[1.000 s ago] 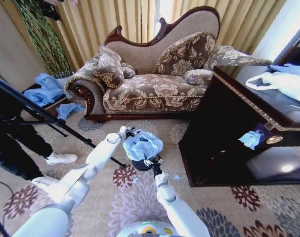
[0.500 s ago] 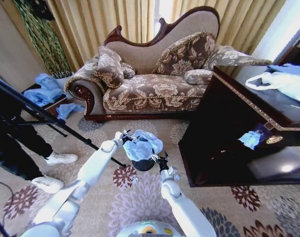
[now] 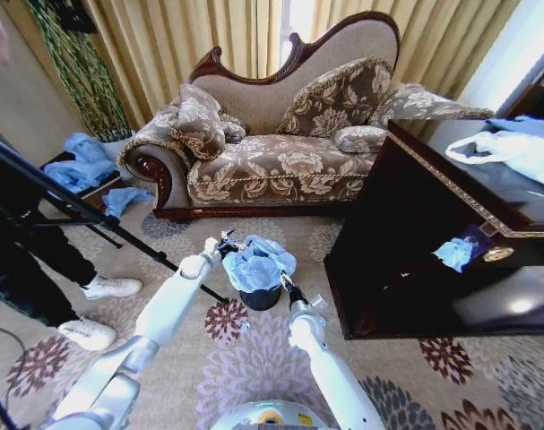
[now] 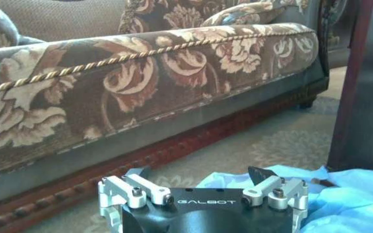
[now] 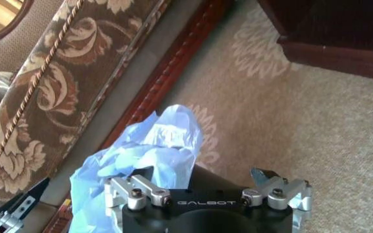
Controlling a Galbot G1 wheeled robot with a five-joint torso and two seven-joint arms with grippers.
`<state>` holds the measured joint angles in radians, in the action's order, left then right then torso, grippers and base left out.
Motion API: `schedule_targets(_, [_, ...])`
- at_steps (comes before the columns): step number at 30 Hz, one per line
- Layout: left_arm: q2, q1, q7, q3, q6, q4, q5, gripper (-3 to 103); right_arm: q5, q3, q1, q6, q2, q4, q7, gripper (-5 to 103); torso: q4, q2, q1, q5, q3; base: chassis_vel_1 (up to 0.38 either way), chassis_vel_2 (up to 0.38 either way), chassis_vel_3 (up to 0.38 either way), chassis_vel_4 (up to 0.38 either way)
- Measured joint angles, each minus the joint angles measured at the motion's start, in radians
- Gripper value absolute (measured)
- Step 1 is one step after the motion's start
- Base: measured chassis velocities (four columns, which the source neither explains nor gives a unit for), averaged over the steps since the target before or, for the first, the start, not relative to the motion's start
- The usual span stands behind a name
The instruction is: Place a garbage bag over the trash bin.
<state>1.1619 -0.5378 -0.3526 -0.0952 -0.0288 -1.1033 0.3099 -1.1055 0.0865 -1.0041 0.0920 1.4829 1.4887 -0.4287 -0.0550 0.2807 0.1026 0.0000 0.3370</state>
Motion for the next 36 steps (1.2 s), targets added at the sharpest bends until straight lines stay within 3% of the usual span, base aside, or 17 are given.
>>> schedule_targets(2, [-0.001,0.004,-0.001,-0.001,0.009,0.017,0.000,100,0.000,0.000,0.004,0.000,0.005,-0.017,0.013,88,0.0002,0.000,0.000,0.0000,0.000,0.000,0.000,0.000,0.000])
schedule_targets(6, [0.001,0.009,-0.002,-0.002,0.018,0.033,0.000,100,0.001,0.000,0.006,0.000,0.014,-0.028,0.019,83,-0.0002,0.000,0.000,0.0000,0.000,0.000,0.000,0.000,0.000])
schedule_targets(10, [0.006,0.013,-0.002,-0.003,0.032,0.066,0.000,100,0.012,-0.001,0.017,0.004,0.028,-0.050,0.030,61,0.0001,0.000,0.000,0.0000,0.000,0.000,0.000,0.000,0.000])
schedule_targets(11, [0.006,0.013,-0.002,-0.003,0.032,0.066,0.000,100,0.012,-0.001,0.017,0.004,0.028,-0.050,0.030,61,0.0001,0.000,0.000,0.0000,0.000,0.000,0.000,0.000,0.000])
schedule_targets(19, [0.012,0.020,-0.003,0.000,0.059,0.118,0.000,100,0.018,-0.007,0.018,0.010,0.031,-0.051,0.033,27,-0.0001,0.000,0.000,0.0000,0.000,0.000,0.000,0.000,0.000])
schedule_targets(21, [0.012,0.020,-0.003,0.000,0.060,0.119,0.000,100,0.018,-0.008,0.018,0.010,0.031,-0.051,0.032,27,-0.0001,0.000,0.000,0.0000,0.000,0.000,0.000,0.000,0.000])
schedule_targets(23, [0.014,0.021,-0.003,0.001,0.072,0.138,0.000,100,0.024,-0.015,0.018,0.012,0.030,-0.046,0.029,17,-0.0002,0.000,0.000,-0.0001,0.000,0.000,0.000,0.000,0.000])
schedule_targets(28, [0.017,0.025,-0.003,0.002,0.081,0.158,0.000,100,0.034,-0.034,0.017,0.012,0.026,-0.030,0.021,8,-0.0005,0.000,0.000,-0.0001,0.000,0.000,0.000,0.000,0.000])
schedule_targets(32, [0.016,0.028,-0.001,0.001,0.084,0.167,0.000,100,0.040,-0.052,0.015,0.011,0.024,-0.008,0.010,4,0.0004,0.000,0.000,0.0007,0.000,0.000,0.000,0.000,0.000])
schedule_targets(36, [0.020,0.028,-0.004,0.005,0.084,0.174,0.000,100,0.066,-0.077,0.015,0.013,0.021,0.006,0.008,4,-0.0003,0.000,0.000,-0.0002,0.000,0.000,0.000,0.000,0.000])
